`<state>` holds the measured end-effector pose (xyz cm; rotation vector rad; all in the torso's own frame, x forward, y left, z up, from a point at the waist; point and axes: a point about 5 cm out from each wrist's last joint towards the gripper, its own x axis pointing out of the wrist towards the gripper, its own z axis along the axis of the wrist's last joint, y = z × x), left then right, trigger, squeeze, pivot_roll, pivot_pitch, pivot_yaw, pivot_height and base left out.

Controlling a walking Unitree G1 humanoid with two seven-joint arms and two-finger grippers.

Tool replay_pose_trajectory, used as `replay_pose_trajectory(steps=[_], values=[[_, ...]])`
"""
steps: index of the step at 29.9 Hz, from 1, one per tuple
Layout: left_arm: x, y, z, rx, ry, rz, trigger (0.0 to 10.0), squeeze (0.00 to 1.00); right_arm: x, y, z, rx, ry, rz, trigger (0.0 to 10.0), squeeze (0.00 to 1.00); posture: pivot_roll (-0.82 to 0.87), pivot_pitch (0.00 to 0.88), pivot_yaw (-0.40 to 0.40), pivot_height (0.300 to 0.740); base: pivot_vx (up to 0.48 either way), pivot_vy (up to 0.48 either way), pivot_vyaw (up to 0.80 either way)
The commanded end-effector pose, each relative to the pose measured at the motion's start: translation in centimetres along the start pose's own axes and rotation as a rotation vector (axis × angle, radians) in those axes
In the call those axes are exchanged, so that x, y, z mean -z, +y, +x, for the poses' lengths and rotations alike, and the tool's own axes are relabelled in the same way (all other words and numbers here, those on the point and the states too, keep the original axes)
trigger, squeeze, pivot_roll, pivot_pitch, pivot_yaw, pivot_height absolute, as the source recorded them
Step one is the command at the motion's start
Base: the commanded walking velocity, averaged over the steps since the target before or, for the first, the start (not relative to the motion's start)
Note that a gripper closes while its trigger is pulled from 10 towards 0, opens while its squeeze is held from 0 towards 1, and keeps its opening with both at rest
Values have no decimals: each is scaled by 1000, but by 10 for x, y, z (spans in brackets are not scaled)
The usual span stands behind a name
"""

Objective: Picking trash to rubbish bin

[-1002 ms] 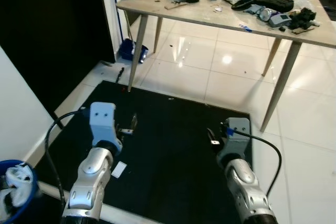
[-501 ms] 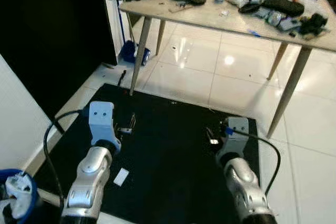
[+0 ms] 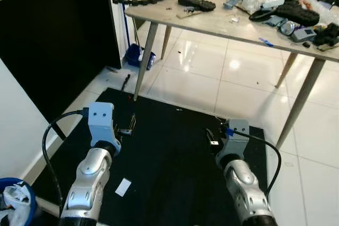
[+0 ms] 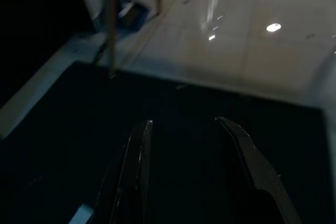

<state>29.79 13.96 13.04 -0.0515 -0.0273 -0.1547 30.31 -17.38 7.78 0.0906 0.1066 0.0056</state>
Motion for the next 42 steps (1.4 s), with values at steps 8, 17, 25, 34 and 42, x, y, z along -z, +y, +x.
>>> replay_pose_trajectory(steps=[8,17,25,34,42], values=[[8,5,-3,-18,31,-2,10000,0,3,3,0,-6,16,9,10000,0,26,129,-9,740,332,0,0],[7,5,-3,-16,29,-1,10000,0,1,3,1,-9,11,5,10000,0,22,116,-12,740,333,0,0],[7,5,-4,-14,27,-2,10000,0,1,2,2,-13,9,1,10000,0,23,103,-15,740,342,0,0],[7,5,-3,-12,24,0,10000,0,2,1,3,-13,11,3,10000,0,22,98,-14,740,345,0,0],[7,5,-3,-10,23,1,10000,0,2,0,3,-14,12,2,10000,0,22,94,-14,740,344,0,0]])
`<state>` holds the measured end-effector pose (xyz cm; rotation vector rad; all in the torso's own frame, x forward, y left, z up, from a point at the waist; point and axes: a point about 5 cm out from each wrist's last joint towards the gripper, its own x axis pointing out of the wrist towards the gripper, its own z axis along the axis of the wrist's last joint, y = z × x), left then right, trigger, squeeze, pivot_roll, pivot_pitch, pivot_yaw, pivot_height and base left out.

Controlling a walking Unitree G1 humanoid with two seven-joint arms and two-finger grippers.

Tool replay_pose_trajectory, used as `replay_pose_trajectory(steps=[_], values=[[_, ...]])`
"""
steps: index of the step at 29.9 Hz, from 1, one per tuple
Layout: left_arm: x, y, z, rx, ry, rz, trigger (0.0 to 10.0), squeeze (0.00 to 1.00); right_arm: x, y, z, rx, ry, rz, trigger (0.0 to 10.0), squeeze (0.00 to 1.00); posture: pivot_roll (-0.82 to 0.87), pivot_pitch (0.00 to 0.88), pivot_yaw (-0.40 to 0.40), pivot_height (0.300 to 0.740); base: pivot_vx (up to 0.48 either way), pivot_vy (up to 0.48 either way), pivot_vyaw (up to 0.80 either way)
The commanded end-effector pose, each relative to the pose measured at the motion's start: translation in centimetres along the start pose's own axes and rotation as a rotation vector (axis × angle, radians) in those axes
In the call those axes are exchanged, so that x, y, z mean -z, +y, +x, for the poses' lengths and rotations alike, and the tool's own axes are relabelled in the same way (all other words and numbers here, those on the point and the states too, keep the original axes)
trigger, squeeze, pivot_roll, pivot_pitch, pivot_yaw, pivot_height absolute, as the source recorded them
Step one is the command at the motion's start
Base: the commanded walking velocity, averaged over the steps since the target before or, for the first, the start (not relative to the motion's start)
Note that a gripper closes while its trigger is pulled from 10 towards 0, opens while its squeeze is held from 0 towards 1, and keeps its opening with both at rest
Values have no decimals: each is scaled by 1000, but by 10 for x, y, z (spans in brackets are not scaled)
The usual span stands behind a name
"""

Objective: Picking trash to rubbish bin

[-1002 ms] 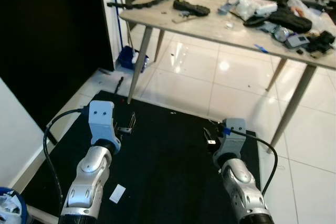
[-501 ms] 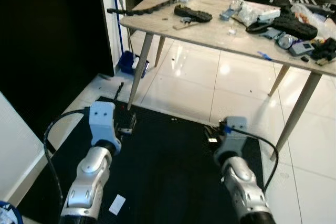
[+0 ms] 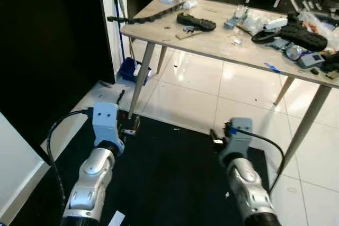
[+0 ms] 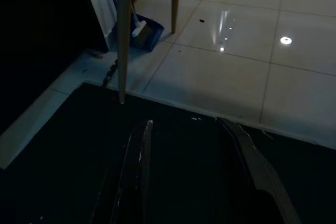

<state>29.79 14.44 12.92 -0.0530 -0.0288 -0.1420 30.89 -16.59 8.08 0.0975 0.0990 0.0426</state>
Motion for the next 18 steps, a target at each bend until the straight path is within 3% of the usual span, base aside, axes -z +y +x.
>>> replay_pose_trajectory(steps=[1,18], values=[[6,0,-2,3,25,2,10000,0,5,-8,-3,23,18,-3,10000,0,22,98,-13,740,345,0,0],[6,-1,-2,6,23,3,10000,0,7,-8,-3,22,21,-3,10000,0,22,101,-13,740,345,0,0]])
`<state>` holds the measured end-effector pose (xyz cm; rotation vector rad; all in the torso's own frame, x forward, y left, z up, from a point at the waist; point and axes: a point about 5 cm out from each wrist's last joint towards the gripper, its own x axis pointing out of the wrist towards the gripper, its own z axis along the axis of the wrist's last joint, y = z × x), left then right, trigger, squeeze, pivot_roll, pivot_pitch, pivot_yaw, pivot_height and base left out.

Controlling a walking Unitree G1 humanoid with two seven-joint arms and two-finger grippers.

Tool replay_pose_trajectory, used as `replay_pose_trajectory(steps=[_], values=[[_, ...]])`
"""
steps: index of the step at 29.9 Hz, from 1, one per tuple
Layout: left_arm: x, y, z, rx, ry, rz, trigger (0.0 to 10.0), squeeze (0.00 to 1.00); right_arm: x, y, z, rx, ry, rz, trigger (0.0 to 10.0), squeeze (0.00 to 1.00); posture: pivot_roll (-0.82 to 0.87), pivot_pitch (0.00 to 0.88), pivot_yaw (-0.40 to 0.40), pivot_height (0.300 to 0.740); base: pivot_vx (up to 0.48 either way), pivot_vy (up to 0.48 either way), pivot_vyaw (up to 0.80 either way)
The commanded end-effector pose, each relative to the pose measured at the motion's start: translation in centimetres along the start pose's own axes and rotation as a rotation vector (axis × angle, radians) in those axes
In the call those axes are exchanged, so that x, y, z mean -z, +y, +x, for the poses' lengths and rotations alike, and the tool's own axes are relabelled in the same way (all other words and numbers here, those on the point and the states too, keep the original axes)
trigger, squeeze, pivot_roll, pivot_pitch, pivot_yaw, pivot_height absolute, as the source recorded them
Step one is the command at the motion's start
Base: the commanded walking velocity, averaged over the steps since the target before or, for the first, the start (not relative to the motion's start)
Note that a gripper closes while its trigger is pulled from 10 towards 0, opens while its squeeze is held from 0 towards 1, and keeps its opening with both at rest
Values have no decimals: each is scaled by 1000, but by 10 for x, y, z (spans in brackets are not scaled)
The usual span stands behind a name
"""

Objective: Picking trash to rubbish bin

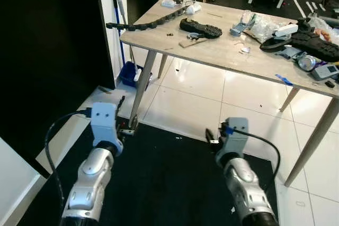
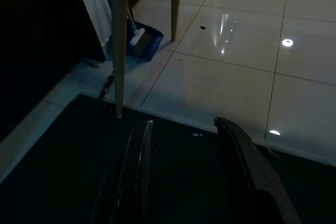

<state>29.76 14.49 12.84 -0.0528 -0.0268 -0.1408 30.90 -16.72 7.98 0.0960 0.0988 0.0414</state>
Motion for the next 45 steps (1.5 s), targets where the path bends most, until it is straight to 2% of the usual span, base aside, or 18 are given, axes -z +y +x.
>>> replay_pose_trajectory(steps=[1,40,45], values=[[5,-1,-2,7,22,3,10000,0,6,-6,-3,21,21,-2,10000,0,22,101,-13,740,345,0,0],[5,-2,0,1,17,-1,10000,0,2,-4,-2,13,10,-3,10000,0,21,107,-22,740,344,0,0],[1,-1,1,4,8,4,10000,0,-11,-1,1,4,-35,6,10000,0,19,115,-17,740,343,0,0]])
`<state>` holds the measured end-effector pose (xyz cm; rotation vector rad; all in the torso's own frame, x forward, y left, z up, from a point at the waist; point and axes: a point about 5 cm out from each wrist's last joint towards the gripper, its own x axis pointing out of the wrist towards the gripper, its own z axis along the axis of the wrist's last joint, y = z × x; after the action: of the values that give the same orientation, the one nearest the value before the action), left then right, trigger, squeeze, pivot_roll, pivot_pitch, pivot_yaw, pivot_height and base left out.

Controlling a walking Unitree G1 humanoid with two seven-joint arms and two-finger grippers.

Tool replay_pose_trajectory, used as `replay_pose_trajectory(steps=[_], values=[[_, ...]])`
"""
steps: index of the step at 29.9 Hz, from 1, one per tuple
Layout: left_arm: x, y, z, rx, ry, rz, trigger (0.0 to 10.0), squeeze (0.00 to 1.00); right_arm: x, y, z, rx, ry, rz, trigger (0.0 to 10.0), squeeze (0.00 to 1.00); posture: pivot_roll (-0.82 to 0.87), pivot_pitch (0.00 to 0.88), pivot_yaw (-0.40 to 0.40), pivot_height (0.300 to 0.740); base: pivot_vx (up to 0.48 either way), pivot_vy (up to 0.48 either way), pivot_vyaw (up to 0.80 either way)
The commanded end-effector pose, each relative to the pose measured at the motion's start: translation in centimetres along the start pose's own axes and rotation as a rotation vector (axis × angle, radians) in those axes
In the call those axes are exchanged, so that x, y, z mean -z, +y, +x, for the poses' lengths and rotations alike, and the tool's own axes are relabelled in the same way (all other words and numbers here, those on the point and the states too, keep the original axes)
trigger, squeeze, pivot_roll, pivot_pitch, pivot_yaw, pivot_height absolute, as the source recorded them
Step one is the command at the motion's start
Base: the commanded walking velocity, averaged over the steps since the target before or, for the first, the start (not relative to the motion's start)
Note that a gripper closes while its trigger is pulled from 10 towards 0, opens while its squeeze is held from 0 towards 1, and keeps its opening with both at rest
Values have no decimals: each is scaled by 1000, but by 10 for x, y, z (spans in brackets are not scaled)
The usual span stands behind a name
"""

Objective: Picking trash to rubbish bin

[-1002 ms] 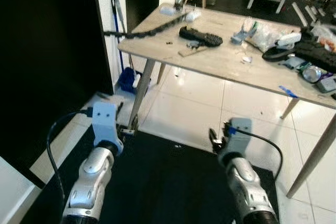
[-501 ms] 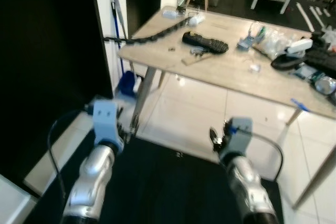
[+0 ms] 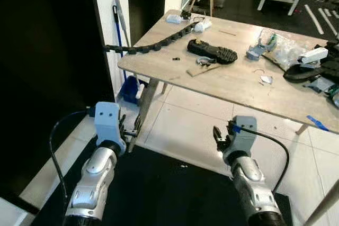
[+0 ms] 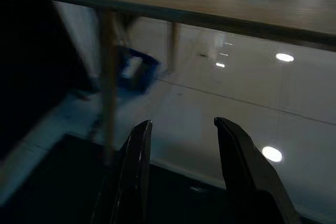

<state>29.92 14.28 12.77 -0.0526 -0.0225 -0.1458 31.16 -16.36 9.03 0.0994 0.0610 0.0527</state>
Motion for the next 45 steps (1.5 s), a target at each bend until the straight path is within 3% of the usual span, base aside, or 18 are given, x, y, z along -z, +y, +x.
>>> replay_pose_trajectory(steps=[1,10,21,29,30,31,41,42,43,44,45], values=[[-1,1,-1,0,0,6,10000,0,-5,-5,0,20,-11,6,10000,0,19,115,-17,740,349,0,0],[-13,2,4,7,-33,19,10000,0,-28,-6,8,21,-94,-5,10000,0,25,126,-15,740,342,0,0],[-23,-6,7,25,-63,18,10000,0,-65,-12,21,1,-176,-96,10000,0,16,145,-29,740,338,0,0],[-25,-9,8,41,-72,16,10000,0,-66,-20,23,45,-162,-133,10000,0,13,145,-37,740,336,0,0],[-25,-10,7,43,-71,15,10000,0,-67,-22,22,59,-166,-129,10000,412,13,145,-37,740,337,0,0],[-25,-10,7,46,-70,16,10000,0,-68,-24,22,72,-166,-123,10000,635,12,144,-35,740,341,0,0],[-24,-12,7,53,-66,19,10000,0,-68,-27,25,86,-145,-106,10000,533,11,144,-38,740,338,0,-240],[-24,-12,7,53,-66,20,10000,0,-68,-26,25,78,-147,-110,10000,365,11,144,-38,740,337,0,-556],[-24,-12,7,53,-66,20,10000,0,-68,-26,25,78,-147,-110,10000,365,11,144,-38,740,337,0,-556],[-24,-12,7,52,-66,21,10000,0,-69,-25,25,75,-151,-122,10000,231,11,144,-38,740,337,0,0],[-24,-12,7,52,-65,20,10000,0,-70,-23,25,68,-155,-128,10000,0,11,144,-38,740,337,0,0]])
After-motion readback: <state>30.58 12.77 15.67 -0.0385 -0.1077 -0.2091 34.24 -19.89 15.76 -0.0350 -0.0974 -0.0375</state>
